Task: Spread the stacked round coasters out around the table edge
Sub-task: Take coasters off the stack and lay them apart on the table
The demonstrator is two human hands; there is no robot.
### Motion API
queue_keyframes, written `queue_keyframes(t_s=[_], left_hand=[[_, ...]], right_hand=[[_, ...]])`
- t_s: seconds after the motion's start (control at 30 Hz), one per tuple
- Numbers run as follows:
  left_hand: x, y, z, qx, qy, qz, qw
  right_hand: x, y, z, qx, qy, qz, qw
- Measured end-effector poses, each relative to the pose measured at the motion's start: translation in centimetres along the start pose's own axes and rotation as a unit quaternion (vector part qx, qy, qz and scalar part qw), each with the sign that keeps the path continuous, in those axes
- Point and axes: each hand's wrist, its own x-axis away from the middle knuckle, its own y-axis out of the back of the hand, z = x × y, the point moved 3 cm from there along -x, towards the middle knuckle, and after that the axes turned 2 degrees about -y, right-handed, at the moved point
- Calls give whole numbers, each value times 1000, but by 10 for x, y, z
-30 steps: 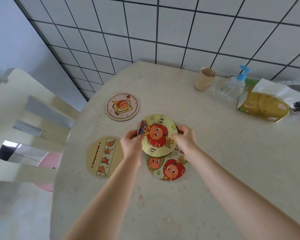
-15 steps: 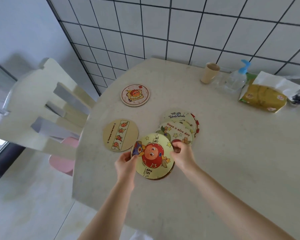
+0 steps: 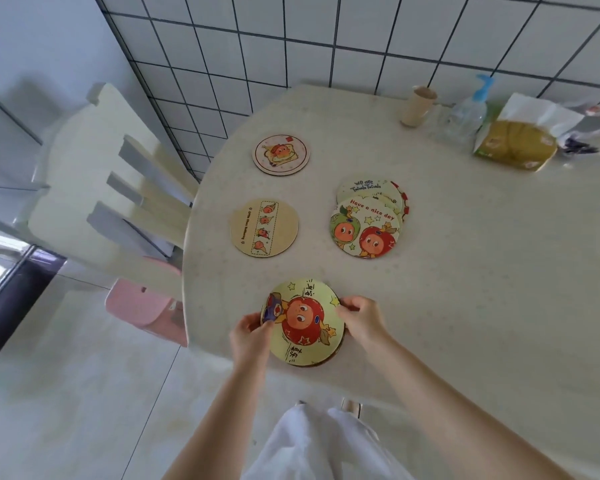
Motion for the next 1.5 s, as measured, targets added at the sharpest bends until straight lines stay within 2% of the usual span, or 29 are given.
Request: queue_keyframes(t_s=[0.17, 0.33, 0.5, 0.7, 0.77, 0.8, 0.9, 1.03, 1.2, 1.37, 1.5], left_hand=[[-5, 8, 2, -55, -13, 33, 998], [3, 8, -8, -123, -85, 14, 989], [22, -8, -18, -123, -147, 44, 980], [48, -48, -7, -144, -145, 109, 973], [90, -113, 6, -169, -144, 138, 965], [93, -115, 7, -172, -138, 143, 965], [115, -157, 23, -197, -126, 151, 961], [114, -155, 40, -173, -83, 149, 970], [116, -157, 51, -168, -74, 135, 974], [130, -171, 63, -230, -93, 114, 962], [132, -170, 66, -309, -152, 99, 934]], right_hand=[[2, -4, 0, -10, -33, -3, 999], [8, -1, 5, 6, -10, -20, 1000], [15, 15, -6, -77, -38, 2, 996], [25, 68, -36, -158, -85, -18, 984], [25, 142, -65, -175, -92, -30, 980], [23, 145, -68, -179, -96, -28, 979], [16, 189, -92, -174, -112, -29, 978], [18, 189, -100, -154, -113, -25, 981], [20, 190, -102, -87, -91, -27, 992], [10, 211, -115, -21, -83, -2, 996], [-2, 225, -118, -26, -118, 0, 993]])
